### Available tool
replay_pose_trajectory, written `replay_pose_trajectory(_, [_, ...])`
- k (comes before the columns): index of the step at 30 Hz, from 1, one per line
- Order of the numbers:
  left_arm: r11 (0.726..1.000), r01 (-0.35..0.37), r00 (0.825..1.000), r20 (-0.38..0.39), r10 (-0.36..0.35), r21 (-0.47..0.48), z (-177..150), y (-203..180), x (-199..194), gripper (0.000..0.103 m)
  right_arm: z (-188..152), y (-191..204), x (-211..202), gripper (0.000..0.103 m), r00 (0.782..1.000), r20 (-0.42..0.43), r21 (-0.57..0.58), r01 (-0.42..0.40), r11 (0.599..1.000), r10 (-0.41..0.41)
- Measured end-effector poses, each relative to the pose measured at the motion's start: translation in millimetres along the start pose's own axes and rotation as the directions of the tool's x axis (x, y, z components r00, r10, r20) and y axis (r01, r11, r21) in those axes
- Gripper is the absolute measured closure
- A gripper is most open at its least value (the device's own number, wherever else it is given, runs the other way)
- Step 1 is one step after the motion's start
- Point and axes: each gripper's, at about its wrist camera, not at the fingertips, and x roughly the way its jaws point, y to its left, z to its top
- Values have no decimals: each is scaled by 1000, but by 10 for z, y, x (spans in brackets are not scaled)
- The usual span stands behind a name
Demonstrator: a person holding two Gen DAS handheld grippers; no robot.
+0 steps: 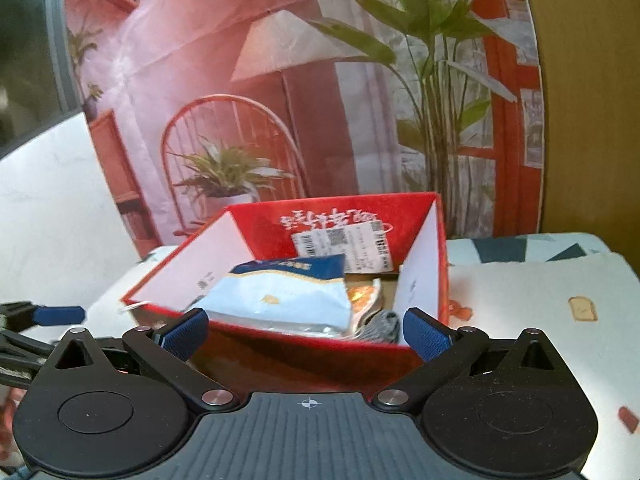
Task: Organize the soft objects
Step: 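Move the left tool down to the black knit glove beside the box, then close the left tool on the black knit glove and lift it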
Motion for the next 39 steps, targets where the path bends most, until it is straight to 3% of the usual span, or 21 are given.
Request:
replay_pose_trajectory(8, [1000, 9, 1000, -3, -9, -27, -244, 12, -156, 0, -223, 74, -172, 0, 999, 40, -14, -21, 1000, 22])
replay_pose_trajectory(16, [995, 48, 997, -56, -53, -85, -563, 8, -150, 5, -643, 205, -262, 0, 999, 53, 12, -14, 1000, 13])
replay_pose_trajectory(21, [990, 76, 991, -104, -88, -116, -780, 4, -82, 23, -967, 272, -273, 0, 999, 2, 38, -32, 999, 32])
replay_pose_trajectory(23, [988, 87, 988, -113, -102, -130, -852, 23, -63, 27, -1064, 312, -274, 0, 999, -33, 24, -37, 999, 38])
replay_pose_trajectory(26, [986, 96, 987, -116, -112, -136, -942, 47, -52, 34, -1142, 386, -285, 0, 997, -70, 7, 17, 1000, -16])
replay_pose_trajectory(33, [979, 114, 979, -147, -139, -166, -1056, 86, 68, 47, -1262, 475, -349, 1, 994, -110, -14, 20, 1000, -22])
replay_pose_trajectory(35, [976, 126, 978, -142, -152, -178, -1093, 97, 77, 51, -1309, 465, -343, 7, 991, -134, -3, 17, 1000, -17])
replay_pose_trajectory(38, [981, 115, 981, -135, -137, -158, -1107, 86, 42, 71, -1367, 448, -329, 15, 987, -163, 21, 9, 1000, -5])
replay_pose_trajectory(39, [982, 105, 983, -136, -127, -157, -1107, 91, 33, 73, -1371, 445, -327, 17, 986, -167, 25, 7, 1000, -3])
